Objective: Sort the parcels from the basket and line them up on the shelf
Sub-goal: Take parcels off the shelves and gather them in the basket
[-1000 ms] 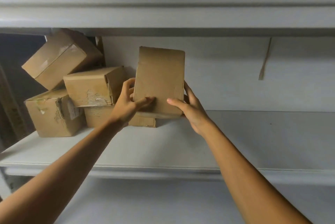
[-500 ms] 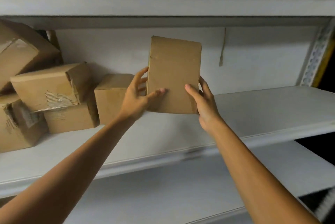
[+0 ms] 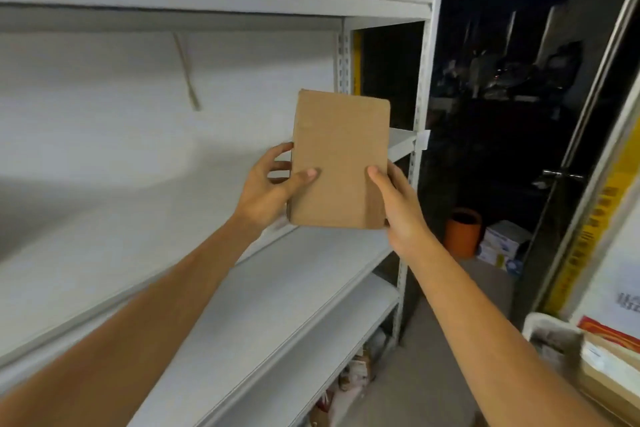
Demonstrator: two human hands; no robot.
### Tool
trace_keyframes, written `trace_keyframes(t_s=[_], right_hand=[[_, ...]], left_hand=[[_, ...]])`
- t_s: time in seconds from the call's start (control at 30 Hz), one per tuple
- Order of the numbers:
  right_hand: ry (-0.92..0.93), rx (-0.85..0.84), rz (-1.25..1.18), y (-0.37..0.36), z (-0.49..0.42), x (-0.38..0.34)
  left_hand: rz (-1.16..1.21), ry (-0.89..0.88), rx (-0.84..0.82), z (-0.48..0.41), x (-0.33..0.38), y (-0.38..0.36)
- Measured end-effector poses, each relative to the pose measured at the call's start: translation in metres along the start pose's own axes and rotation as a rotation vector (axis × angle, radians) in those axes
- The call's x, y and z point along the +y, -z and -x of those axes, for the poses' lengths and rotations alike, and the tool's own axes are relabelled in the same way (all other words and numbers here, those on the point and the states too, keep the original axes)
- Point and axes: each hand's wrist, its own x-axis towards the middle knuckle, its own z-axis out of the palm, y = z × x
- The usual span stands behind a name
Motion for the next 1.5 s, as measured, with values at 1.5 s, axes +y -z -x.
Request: trace_keyframes(t_s=[1.5], right_hand=[[-0.681,0.968,0.254,0.594,0.249,0.159]], left_hand=[[-0.085,0.800,-1.174,0.233,-0.199,-0.657]])
